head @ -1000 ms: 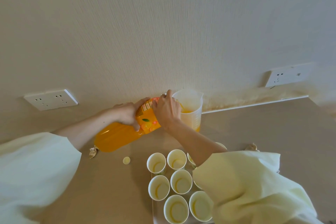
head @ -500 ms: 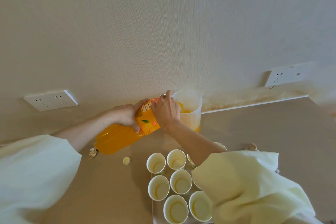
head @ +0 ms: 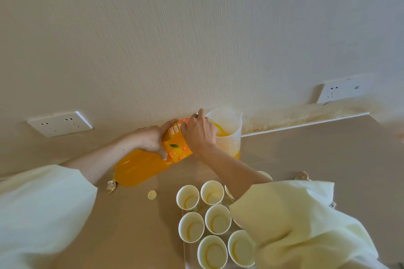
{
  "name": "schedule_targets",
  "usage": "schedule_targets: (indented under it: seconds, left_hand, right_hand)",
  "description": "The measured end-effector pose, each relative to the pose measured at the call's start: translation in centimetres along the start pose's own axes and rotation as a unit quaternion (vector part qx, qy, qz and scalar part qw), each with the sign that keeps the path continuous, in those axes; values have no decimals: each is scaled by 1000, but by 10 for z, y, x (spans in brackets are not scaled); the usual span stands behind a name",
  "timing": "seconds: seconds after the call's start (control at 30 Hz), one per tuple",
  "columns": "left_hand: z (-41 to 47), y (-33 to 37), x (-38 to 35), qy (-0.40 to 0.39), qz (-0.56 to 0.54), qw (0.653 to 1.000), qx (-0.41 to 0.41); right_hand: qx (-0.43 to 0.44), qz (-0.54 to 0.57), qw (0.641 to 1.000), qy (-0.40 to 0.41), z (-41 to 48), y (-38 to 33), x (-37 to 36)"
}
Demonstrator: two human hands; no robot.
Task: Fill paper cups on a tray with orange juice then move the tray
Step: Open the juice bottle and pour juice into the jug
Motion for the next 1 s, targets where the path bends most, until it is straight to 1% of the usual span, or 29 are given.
schedule_targets:
  seconds: [1.0]
  left_hand:
    - [6, -8, -7, -4, -15, 1000, -14]
  right_hand:
    - [-2, 15, 1000, 8, -2, 0, -2]
Point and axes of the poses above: each hand's wrist, its own z-axis towards the middle knuckle, its own x-axis out of the back of the hand, y = z × x, the point moved 1 cm from there along z, towards the middle knuckle, and after that the axes turned 8 degrees about -x, right-handed, at the moved point
